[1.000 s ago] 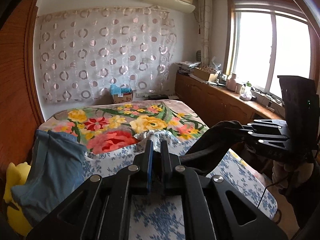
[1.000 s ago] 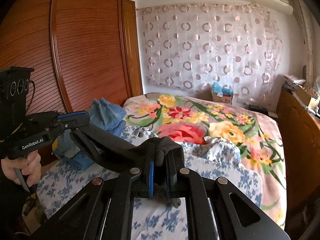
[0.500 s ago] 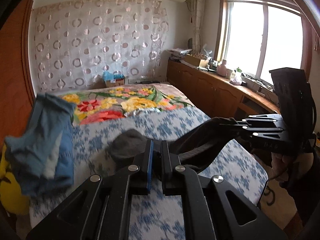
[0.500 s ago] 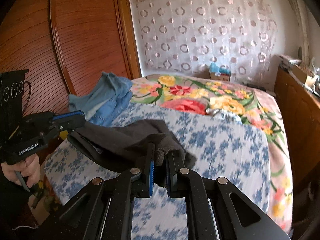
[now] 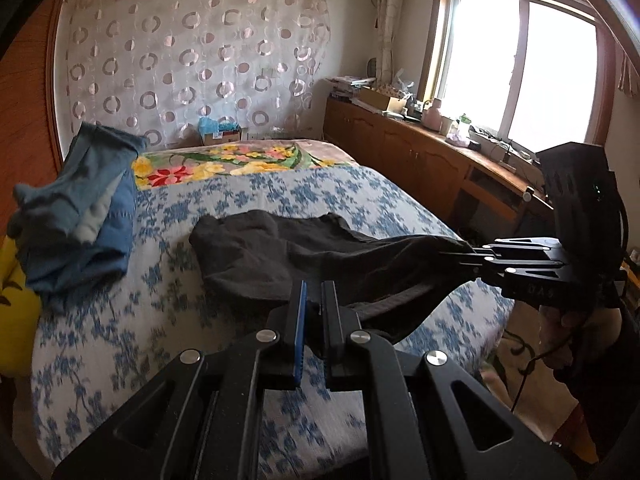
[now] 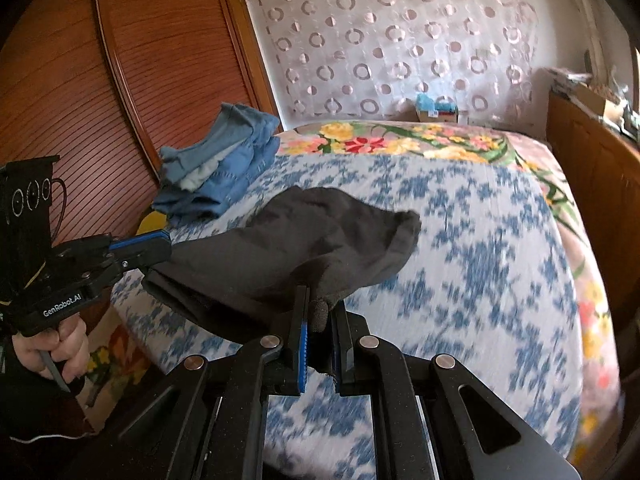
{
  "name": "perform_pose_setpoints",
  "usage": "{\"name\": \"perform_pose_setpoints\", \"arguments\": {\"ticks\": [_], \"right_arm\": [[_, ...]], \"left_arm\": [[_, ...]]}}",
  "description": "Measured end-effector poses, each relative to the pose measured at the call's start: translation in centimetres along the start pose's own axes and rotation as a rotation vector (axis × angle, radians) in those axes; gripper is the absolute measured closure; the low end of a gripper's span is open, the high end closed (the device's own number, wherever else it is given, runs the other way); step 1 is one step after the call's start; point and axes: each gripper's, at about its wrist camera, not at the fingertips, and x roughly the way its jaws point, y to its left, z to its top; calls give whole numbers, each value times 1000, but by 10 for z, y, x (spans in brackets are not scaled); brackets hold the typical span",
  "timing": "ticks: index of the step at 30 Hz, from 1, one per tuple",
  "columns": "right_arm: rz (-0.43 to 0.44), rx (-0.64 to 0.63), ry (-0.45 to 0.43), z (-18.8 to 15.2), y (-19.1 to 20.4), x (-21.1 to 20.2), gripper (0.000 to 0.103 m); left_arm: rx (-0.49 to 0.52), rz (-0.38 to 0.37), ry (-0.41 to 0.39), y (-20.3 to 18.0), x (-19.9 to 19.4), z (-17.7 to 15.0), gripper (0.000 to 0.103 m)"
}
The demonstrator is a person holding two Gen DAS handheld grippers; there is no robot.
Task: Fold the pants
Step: 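Lower the held pants onto the bed, folding them over themselves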
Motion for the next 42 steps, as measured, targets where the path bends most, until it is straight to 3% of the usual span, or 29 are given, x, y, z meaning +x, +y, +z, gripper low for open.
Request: {"name": "perform_pose_setpoints", "arguments": {"ticks": [17,42], "right_arm": [[-28,-13,-13,-23,4,-5,94],[-23,-30,-49,-42,6,-10,94]], "left_arm": [[-6,-3,12,-11,-16,-37,95],[12,-10,-10,-19,-30,-37,95]]}}
